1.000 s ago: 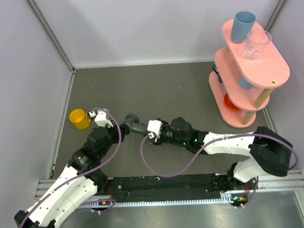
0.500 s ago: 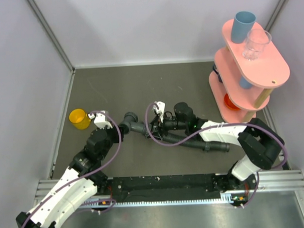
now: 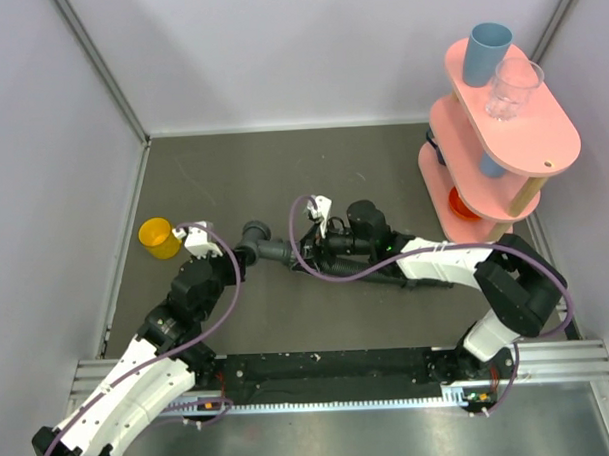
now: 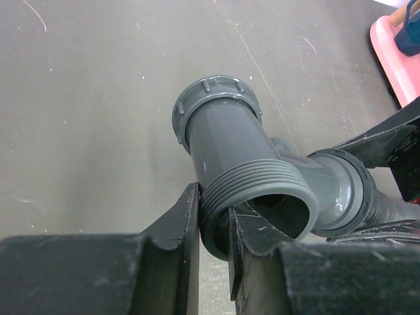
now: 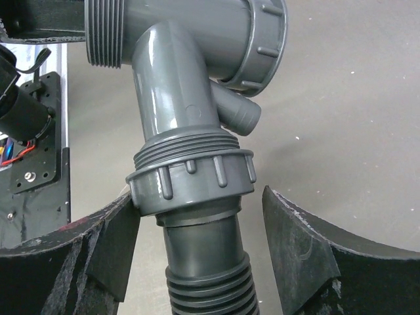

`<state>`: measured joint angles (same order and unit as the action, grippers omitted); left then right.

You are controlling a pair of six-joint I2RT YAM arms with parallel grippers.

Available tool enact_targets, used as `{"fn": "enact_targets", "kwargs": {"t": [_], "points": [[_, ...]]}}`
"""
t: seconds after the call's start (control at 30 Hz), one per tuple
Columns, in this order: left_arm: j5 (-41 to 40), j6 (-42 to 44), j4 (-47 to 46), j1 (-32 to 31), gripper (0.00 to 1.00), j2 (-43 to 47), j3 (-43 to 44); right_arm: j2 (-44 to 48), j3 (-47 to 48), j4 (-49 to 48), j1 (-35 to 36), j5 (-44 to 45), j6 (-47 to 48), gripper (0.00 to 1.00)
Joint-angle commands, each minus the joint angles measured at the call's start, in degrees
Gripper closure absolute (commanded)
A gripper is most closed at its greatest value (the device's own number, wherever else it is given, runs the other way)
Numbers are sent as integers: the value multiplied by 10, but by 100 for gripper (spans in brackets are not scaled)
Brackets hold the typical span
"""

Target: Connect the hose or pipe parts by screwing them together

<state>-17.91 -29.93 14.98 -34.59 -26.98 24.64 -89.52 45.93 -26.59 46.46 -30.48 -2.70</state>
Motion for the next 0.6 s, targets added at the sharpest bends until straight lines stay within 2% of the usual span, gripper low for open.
{"fn": "enact_targets", "kwargs": {"t": [0.0, 0.33, 0.57], "points": [[67, -5, 0, -10, 100, 10, 15, -6, 50, -69, -17, 66, -10, 28], [73, -7, 0, -10, 100, 8, 10, -5, 50, -101, -17, 39, -11, 25], [75, -7, 2, -10, 100, 6, 10, 1, 34, -154, -17, 20, -24, 26]]}}
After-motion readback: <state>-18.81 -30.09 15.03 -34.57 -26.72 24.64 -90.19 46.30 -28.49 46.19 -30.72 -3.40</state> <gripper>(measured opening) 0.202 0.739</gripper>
